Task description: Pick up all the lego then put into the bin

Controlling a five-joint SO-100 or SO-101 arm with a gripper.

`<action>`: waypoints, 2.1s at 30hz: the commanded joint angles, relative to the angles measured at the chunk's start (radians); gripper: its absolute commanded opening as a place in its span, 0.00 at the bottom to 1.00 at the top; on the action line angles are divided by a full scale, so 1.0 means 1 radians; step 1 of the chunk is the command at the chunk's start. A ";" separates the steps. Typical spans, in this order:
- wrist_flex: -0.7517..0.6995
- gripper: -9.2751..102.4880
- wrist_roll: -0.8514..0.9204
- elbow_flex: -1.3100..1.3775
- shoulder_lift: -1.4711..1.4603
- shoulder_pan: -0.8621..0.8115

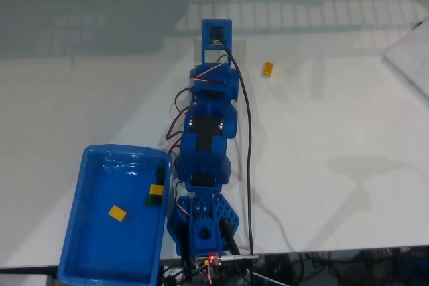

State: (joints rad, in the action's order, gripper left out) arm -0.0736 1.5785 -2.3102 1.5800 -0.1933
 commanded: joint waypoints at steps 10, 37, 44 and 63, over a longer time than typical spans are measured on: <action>0.015 0.30 0.020 0.098 -0.046 -0.005; -0.173 0.08 -0.202 0.086 0.399 0.173; -0.672 0.09 -0.301 0.117 0.945 0.549; -1.534 0.08 -0.525 0.129 1.169 1.554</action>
State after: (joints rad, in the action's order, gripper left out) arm -1.5708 1.0692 -2.2028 2.7535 1.2916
